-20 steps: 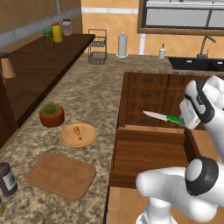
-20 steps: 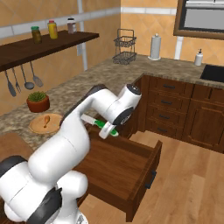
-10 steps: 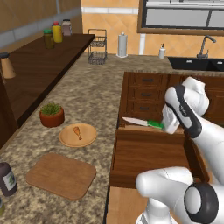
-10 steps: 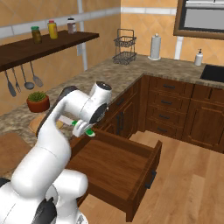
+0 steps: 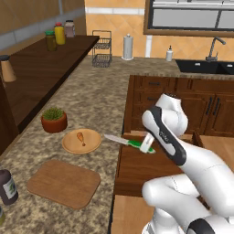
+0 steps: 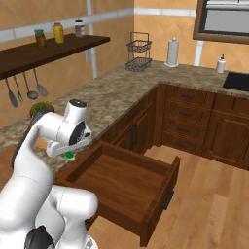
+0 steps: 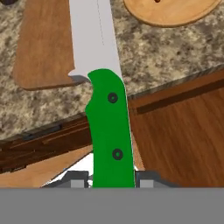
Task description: Pick up the knife from the drawer and place it on the cutting board. Then place the meat from the plate to the cutting board.
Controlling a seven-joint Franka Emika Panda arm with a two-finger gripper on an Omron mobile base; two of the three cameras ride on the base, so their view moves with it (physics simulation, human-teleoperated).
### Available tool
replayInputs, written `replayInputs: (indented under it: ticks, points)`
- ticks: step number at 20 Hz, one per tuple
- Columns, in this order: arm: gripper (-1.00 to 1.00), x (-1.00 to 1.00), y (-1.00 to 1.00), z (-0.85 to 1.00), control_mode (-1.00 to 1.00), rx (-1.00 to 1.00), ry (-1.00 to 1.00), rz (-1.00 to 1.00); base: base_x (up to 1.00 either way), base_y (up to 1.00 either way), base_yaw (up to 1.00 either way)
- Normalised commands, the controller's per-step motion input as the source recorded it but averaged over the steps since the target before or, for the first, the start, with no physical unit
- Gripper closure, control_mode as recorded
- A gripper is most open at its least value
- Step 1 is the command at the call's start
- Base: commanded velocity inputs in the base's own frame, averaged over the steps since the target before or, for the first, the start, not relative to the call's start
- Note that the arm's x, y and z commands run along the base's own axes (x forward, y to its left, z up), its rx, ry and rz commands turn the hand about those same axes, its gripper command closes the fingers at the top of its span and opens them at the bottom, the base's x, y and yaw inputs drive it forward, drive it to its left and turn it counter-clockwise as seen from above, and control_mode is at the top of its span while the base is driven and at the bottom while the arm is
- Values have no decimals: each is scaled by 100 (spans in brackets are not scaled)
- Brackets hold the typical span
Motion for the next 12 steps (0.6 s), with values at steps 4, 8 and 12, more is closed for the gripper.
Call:
replayInputs:
  ticks: [4, 8, 12]
  points:
    - [100, 0, 100, -52, -100, -2, 28, -21, 0, 0, 0]
    - [100, 0, 100, -20, -100, -5, 27, -17, 0, 0, 0]
    - [100, 0, 100, 0, -100, -13, 14, -16, 0, 0, 0]
